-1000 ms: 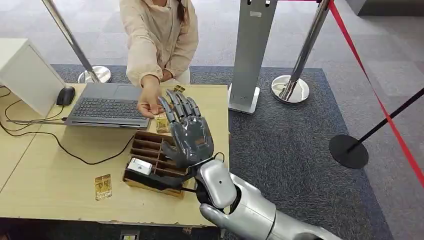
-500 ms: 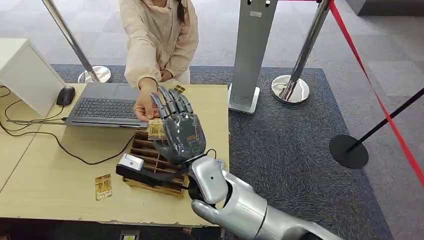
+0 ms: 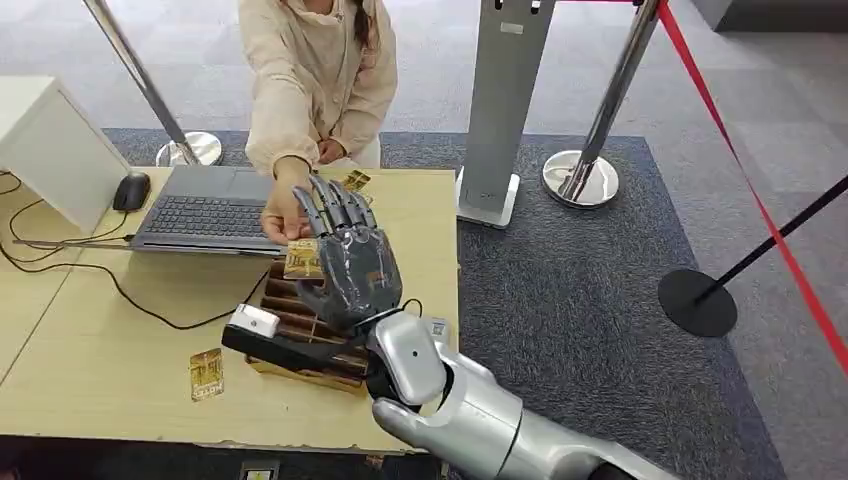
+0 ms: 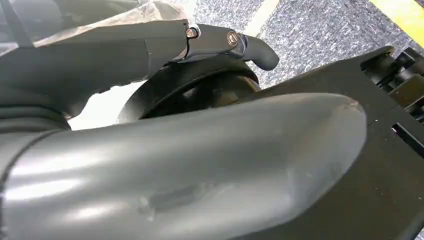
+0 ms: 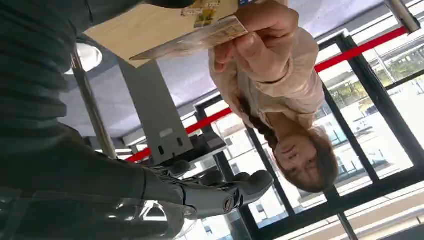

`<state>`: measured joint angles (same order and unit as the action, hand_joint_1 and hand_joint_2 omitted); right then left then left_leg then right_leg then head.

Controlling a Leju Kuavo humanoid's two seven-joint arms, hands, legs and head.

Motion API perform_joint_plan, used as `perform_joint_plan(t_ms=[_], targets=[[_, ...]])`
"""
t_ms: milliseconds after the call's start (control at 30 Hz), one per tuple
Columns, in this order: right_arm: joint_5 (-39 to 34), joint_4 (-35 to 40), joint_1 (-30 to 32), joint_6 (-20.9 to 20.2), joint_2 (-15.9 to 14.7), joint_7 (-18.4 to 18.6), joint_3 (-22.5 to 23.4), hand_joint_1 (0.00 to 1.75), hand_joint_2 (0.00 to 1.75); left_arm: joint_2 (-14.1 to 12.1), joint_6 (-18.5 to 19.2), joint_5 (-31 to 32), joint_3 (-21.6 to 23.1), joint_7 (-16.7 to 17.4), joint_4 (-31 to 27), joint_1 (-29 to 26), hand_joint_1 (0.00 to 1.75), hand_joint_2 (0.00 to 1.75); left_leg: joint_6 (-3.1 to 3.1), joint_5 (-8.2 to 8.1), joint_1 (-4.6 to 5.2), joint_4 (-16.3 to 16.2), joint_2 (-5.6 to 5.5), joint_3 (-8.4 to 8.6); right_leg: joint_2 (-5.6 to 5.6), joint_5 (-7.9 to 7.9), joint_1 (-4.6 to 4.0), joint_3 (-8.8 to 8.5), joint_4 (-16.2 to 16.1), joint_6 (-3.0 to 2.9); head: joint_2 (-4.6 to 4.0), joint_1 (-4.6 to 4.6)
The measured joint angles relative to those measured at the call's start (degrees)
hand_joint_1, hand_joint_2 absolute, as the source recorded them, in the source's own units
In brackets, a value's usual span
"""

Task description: Pass the card to the sensor for recognition and then transmit it.

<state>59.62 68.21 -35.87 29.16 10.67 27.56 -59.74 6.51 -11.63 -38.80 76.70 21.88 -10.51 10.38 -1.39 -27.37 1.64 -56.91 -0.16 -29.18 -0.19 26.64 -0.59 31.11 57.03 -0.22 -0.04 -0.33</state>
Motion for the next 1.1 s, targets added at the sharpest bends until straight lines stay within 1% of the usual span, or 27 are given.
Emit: perform_joint_plan(t_ms=[33, 67, 133, 167, 400, 1100], targets=[[-0.7, -0.2, 0.0, 0.5, 0.1, -0.1, 0.0, 0.44, 1.75, 0.0, 0.0, 0.0, 0.0, 0.0, 0.0, 0.0, 0.00, 0.00, 0.00, 0.00, 0.00, 0.0, 0.00, 0.00, 0.00, 0.00, 0.00, 0.00, 0.0, 0.00, 0.00, 0.02], [-1.3, -0.4, 0.0, 1.0, 0.2, -0.3, 0.0, 1.55, 1.75, 0.0, -0.1, -0.2, 0.0, -0.2, 0.0, 0.0, 0.00, 0.00, 0.00, 0.00, 0.00, 0.0, -0.01, 0.00, 0.00, 0.00, 0.00, 0.00, 0.0, 0.00, 0.00, 0.02], [-2.1, -1.0, 0.0, 1.8, 0.3, -0.7, 0.0, 1.55, 1.75, 0.0, -0.3, -0.4, 0.0, -0.3, 0.0, -0.1, 0.00, 0.00, 0.00, 0.00, 0.00, 0.0, 0.00, 0.00, 0.00, 0.00, 0.00, 0.00, 0.0, 0.00, 0.00, 0.02], [-2.5, -1.3, 0.0, 2.1, 0.5, -0.8, 0.0, 1.75, 1.75, 0.0, -0.4, -0.5, 0.0, -0.4, 0.0, -0.1, 0.00, 0.00, 0.00, 0.00, 0.00, 0.0, 0.00, 0.00, 0.00, 0.00, 0.00, 0.00, 0.0, 0.00, 0.00, 0.00], [-3.6, -3.4, 0.0, 3.6, 1.0, -1.4, 0.0, 1.75, 1.75, 0.0, -1.0, -1.1, 0.0, -0.7, 0.0, -0.2, 0.00, 0.00, 0.00, 0.00, 0.00, 0.0, 0.00, 0.00, 0.00, 0.00, 0.00, 0.00, 0.0, 0.00, 0.00, 0.02], [-3.6, -5.1, 0.1, 4.2, 1.0, -1.1, 0.0, 1.73, 1.75, 0.1, -1.4, -1.6, -0.1, -1.3, 0.0, -0.4, 0.00, 0.00, 0.00, 0.00, 0.00, 0.0, 0.00, 0.01, 0.00, 0.00, 0.00, 0.00, 0.0, 0.00, 0.00, 0.02]])
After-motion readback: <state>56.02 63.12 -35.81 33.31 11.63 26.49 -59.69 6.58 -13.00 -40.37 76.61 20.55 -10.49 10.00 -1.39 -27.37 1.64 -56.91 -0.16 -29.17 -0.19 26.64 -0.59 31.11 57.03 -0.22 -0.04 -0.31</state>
